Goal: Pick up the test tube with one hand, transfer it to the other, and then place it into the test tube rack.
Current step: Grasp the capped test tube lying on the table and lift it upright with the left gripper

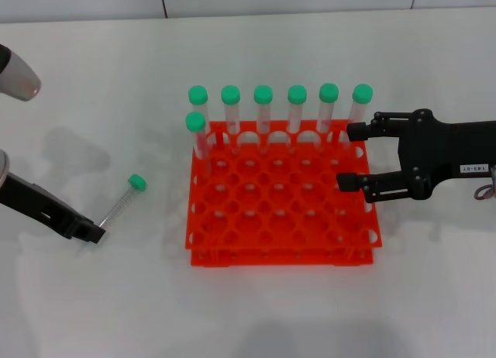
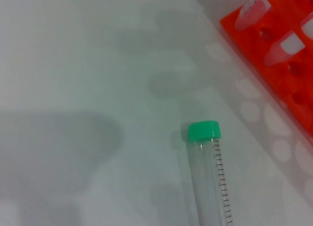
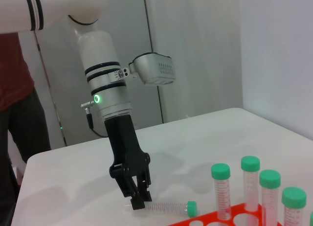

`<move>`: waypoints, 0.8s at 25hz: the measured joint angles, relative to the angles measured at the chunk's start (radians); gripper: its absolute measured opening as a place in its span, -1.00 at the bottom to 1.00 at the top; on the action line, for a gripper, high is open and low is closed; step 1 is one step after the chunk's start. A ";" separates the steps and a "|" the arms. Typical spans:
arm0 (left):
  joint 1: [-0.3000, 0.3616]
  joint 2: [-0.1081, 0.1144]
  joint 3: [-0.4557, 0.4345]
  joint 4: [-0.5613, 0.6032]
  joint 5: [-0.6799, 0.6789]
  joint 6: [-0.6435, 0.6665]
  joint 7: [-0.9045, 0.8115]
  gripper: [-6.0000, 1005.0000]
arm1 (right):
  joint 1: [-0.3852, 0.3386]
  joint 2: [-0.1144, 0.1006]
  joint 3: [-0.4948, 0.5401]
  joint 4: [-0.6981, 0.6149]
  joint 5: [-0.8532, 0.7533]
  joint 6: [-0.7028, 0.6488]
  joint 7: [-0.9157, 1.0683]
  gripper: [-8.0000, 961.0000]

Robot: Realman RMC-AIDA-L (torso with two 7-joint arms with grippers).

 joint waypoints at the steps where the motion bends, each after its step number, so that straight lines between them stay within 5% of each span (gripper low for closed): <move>1: 0.000 0.000 0.000 0.000 0.000 0.000 0.000 -0.51 | 0.000 0.000 0.000 0.000 0.000 0.000 0.000 0.67; 20: -0.001 0.001 0.000 -0.015 0.002 -0.019 0.010 -0.52 | 0.003 0.000 0.005 0.000 0.000 0.005 0.000 0.67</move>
